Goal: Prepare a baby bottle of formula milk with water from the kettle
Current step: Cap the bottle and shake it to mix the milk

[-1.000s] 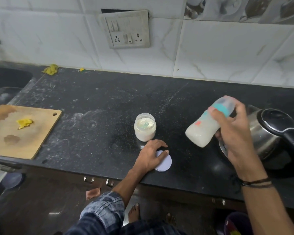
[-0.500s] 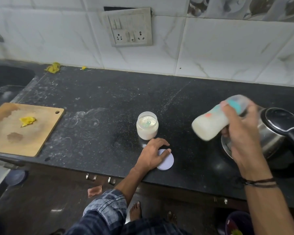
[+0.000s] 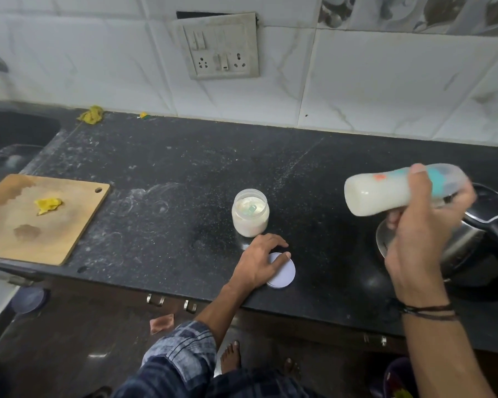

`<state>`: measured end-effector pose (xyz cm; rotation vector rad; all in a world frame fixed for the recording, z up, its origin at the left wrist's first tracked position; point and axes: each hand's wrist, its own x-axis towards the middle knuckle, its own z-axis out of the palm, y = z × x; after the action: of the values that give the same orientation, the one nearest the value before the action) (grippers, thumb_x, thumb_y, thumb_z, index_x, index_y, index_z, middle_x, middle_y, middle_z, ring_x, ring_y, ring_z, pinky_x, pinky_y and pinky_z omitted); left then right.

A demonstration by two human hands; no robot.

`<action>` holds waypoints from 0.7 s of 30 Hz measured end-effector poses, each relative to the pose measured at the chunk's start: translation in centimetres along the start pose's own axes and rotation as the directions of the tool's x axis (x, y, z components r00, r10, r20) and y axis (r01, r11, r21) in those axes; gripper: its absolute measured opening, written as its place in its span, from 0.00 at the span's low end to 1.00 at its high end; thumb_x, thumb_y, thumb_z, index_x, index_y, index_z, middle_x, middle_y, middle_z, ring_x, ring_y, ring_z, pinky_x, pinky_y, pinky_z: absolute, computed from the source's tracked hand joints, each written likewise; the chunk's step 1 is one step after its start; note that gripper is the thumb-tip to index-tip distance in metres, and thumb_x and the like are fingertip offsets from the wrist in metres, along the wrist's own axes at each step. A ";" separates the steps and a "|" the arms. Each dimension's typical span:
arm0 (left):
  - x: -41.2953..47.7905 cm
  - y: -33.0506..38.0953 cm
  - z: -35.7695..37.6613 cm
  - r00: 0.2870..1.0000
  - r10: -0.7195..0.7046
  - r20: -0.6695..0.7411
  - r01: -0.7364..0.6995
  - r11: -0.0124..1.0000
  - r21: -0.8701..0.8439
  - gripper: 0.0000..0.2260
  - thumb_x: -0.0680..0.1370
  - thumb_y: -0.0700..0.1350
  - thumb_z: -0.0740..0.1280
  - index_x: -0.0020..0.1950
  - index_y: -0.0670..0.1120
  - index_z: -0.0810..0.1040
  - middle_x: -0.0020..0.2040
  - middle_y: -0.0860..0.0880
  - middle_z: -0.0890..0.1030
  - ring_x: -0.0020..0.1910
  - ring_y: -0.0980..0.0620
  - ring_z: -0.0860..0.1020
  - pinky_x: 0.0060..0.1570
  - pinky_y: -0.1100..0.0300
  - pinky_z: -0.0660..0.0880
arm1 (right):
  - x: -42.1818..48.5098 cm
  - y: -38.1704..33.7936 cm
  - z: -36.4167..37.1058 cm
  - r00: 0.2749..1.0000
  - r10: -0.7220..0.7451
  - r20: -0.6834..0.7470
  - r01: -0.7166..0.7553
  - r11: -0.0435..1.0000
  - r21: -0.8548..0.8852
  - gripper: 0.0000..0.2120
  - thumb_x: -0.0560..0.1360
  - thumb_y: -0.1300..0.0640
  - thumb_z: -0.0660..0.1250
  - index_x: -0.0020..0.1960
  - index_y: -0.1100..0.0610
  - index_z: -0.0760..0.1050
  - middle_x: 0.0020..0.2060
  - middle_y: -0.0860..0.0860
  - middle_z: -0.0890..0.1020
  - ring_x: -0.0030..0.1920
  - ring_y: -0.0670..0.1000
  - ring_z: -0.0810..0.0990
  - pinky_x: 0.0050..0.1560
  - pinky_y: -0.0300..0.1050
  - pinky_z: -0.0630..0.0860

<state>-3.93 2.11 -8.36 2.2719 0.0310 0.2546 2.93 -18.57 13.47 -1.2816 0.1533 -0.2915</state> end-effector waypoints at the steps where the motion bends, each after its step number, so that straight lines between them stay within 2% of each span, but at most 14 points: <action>1: 0.0 0.0 0.0 1.000 0.001 0.004 -0.001 1.000 0.003 0.12 0.81 0.54 0.68 0.60 0.51 0.82 0.60 0.56 0.81 0.60 0.58 0.75 0.59 0.60 0.72 | 0.2 -0.1 0.0 0.999 0.017 0.037 -0.016 0.999 -0.035 0.29 0.69 0.42 0.76 0.66 0.46 0.69 0.40 0.39 0.85 0.33 0.41 0.79 0.24 0.35 0.70; 3: -0.1 -0.1 0.0 1.000 0.005 0.003 -0.005 1.000 0.005 0.13 0.81 0.56 0.67 0.60 0.51 0.82 0.60 0.57 0.81 0.60 0.58 0.75 0.60 0.59 0.73 | 0.2 0.0 0.1 0.976 0.082 0.201 -0.050 0.986 -0.158 0.28 0.64 0.42 0.78 0.61 0.40 0.73 0.40 0.42 0.84 0.33 0.41 0.80 0.27 0.35 0.73; 4: -0.1 -0.1 0.0 1.000 0.006 0.004 -0.006 1.000 0.002 0.13 0.81 0.56 0.66 0.60 0.51 0.82 0.60 0.57 0.81 0.60 0.58 0.75 0.60 0.59 0.73 | 0.2 0.0 -0.1 0.963 0.093 0.252 -0.047 0.982 -0.183 0.27 0.64 0.43 0.79 0.59 0.38 0.74 0.42 0.42 0.85 0.37 0.41 0.83 0.31 0.35 0.77; 6: 0.0 0.1 0.0 1.000 0.005 0.006 -0.005 1.000 0.001 0.15 0.81 0.57 0.66 0.60 0.50 0.83 0.60 0.56 0.81 0.60 0.58 0.75 0.60 0.60 0.73 | 0.6 0.0 -0.4 0.974 0.060 0.216 -0.031 0.991 -0.133 0.25 0.66 0.44 0.79 0.59 0.37 0.74 0.44 0.40 0.86 0.41 0.41 0.84 0.34 0.36 0.78; 8: 0.0 0.2 0.0 1.000 0.002 0.004 -0.002 1.000 0.001 0.14 0.81 0.57 0.66 0.60 0.50 0.83 0.60 0.56 0.82 0.60 0.58 0.75 0.60 0.59 0.73 | 0.9 0.2 -0.6 0.989 0.070 0.129 -0.058 0.994 -0.098 0.25 0.67 0.41 0.77 0.61 0.39 0.73 0.42 0.38 0.86 0.39 0.40 0.83 0.29 0.36 0.74; 10: 0.0 0.1 0.0 1.000 0.004 0.003 -0.004 1.000 -0.001 0.14 0.81 0.56 0.66 0.59 0.50 0.83 0.60 0.56 0.81 0.60 0.57 0.75 0.60 0.59 0.73 | 0.4 0.4 -0.2 0.973 0.118 0.199 -0.090 0.986 -0.143 0.27 0.64 0.40 0.78 0.60 0.39 0.73 0.42 0.41 0.85 0.38 0.41 0.82 0.29 0.37 0.75; 12: -0.1 0.1 0.0 1.000 0.006 0.006 -0.006 1.000 -0.003 0.15 0.80 0.57 0.65 0.59 0.50 0.83 0.60 0.57 0.81 0.60 0.58 0.75 0.60 0.60 0.72 | -0.2 0.7 -0.2 0.940 0.148 0.308 -0.090 0.977 -0.195 0.27 0.62 0.42 0.80 0.59 0.36 0.75 0.48 0.45 0.85 0.43 0.44 0.84 0.35 0.39 0.80; 14: 0.0 0.1 0.0 1.000 0.004 0.006 -0.004 1.000 -0.007 0.16 0.80 0.58 0.65 0.59 0.50 0.83 0.60 0.57 0.81 0.59 0.58 0.75 0.59 0.61 0.72 | -0.3 0.5 -0.1 0.962 0.121 0.244 -0.093 0.988 -0.122 0.26 0.64 0.42 0.79 0.59 0.36 0.74 0.46 0.43 0.85 0.43 0.44 0.84 0.34 0.38 0.80; 16: 0.0 0.2 0.0 1.000 0.005 0.004 -0.005 1.000 -0.006 0.16 0.80 0.58 0.65 0.59 0.50 0.83 0.59 0.56 0.82 0.59 0.58 0.75 0.59 0.61 0.72 | 0.1 0.5 -0.3 0.985 0.103 0.136 -0.091 0.992 -0.089 0.26 0.66 0.40 0.78 0.61 0.37 0.72 0.41 0.39 0.85 0.38 0.42 0.82 0.28 0.36 0.75; 18: 0.0 0.1 0.0 1.000 0.008 0.004 -0.008 1.000 0.001 0.16 0.80 0.58 0.65 0.59 0.50 0.83 0.59 0.56 0.82 0.59 0.58 0.75 0.59 0.61 0.72 | 0.0 0.5 -0.2 0.974 0.127 0.189 -0.100 0.984 -0.146 0.28 0.64 0.39 0.78 0.61 0.38 0.72 0.42 0.43 0.84 0.34 0.41 0.81 0.27 0.36 0.73; 20: 0.0 0.0 0.0 1.000 0.009 0.008 -0.009 1.000 0.009 0.16 0.80 0.59 0.64 0.60 0.51 0.82 0.60 0.57 0.81 0.60 0.58 0.75 0.60 0.60 0.72 | -0.4 0.7 -0.3 0.941 0.158 0.298 -0.095 0.972 -0.216 0.28 0.62 0.41 0.79 0.59 0.36 0.74 0.49 0.48 0.83 0.41 0.43 0.84 0.34 0.38 0.79; 21: 0.0 -0.1 0.0 1.000 0.010 0.010 -0.010 1.000 0.008 0.16 0.80 0.59 0.64 0.60 0.51 0.82 0.60 0.57 0.81 0.60 0.58 0.75 0.60 0.61 0.72 | -0.4 0.8 -0.5 0.942 0.147 0.303 -0.086 0.975 -0.206 0.27 0.63 0.43 0.80 0.59 0.36 0.74 0.51 0.48 0.83 0.44 0.44 0.85 0.37 0.39 0.80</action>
<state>-3.93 2.15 -8.48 2.2817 0.0161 0.2492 2.53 -18.74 12.54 -1.4859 -0.0184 0.0354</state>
